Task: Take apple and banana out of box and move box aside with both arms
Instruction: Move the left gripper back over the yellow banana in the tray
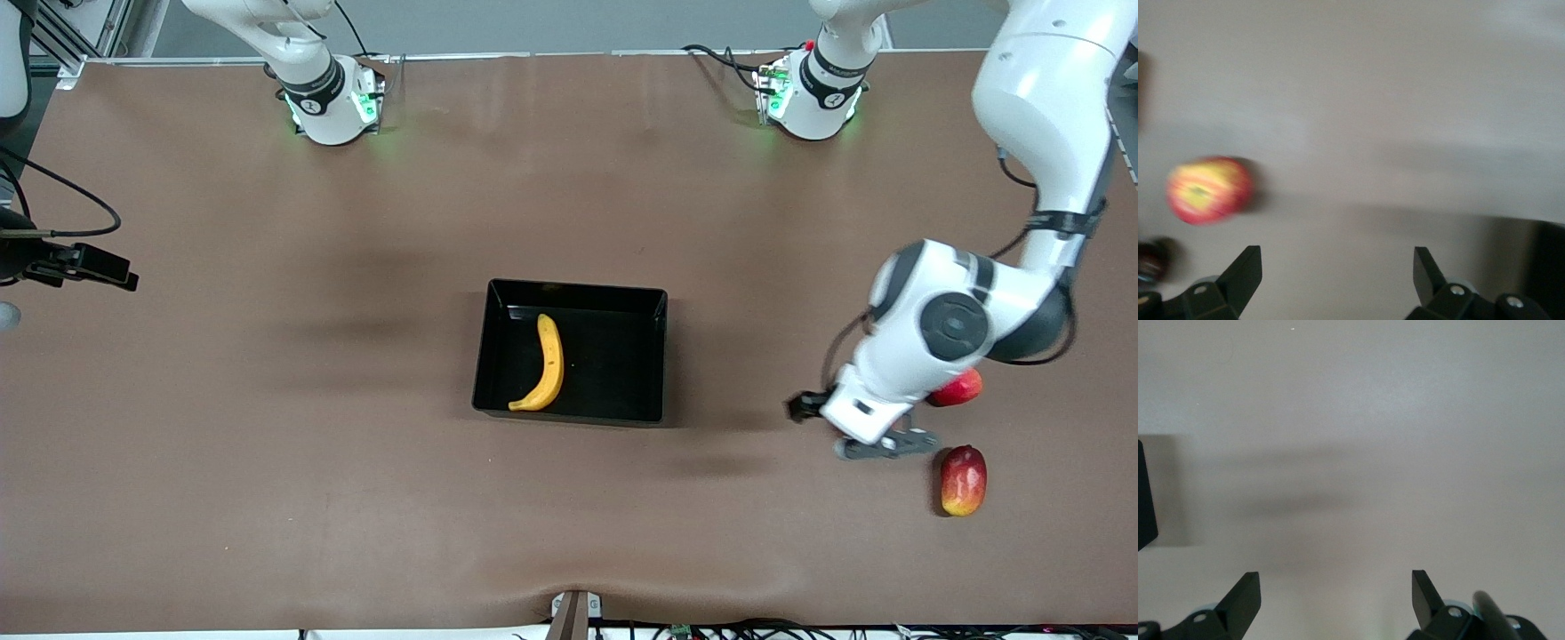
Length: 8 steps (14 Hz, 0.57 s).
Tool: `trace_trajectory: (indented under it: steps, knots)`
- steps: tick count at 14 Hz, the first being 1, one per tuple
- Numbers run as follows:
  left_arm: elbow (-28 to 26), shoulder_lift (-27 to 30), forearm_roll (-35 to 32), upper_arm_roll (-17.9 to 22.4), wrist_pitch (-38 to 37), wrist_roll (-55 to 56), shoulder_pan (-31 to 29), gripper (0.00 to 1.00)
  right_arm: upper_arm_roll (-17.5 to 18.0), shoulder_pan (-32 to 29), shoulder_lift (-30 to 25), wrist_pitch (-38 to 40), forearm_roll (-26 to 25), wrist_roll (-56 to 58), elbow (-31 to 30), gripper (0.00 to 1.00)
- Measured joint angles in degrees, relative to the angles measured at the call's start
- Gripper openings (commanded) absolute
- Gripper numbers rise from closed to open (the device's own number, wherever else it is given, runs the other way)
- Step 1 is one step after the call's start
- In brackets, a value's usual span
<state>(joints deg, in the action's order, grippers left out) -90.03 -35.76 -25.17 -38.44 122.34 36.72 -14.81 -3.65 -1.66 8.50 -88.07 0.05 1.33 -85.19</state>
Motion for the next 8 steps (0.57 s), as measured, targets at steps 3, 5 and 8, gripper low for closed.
trace_trajectory:
  steps: [3,5,8]
  knots:
    - [0.0,0.0,0.0,-2.6,0.0,5.3,6.6,1.0,0.0,0.0,0.0,0.0,0.0,0.0,0.0,1.0]
    - [0.4,-0.3,0.0,-2.5,0.0,6.1,12.2,1.0,-0.1,-0.1,0.0,0.0,0.0,0.0,0.0,1.0]
    - [1.3,-2.1,-0.1,-1.0,0.1,6.4,20.8,1.0,-0.1,-0.2,0.1,0.1,0.0,0.0,-0.1,1.0]
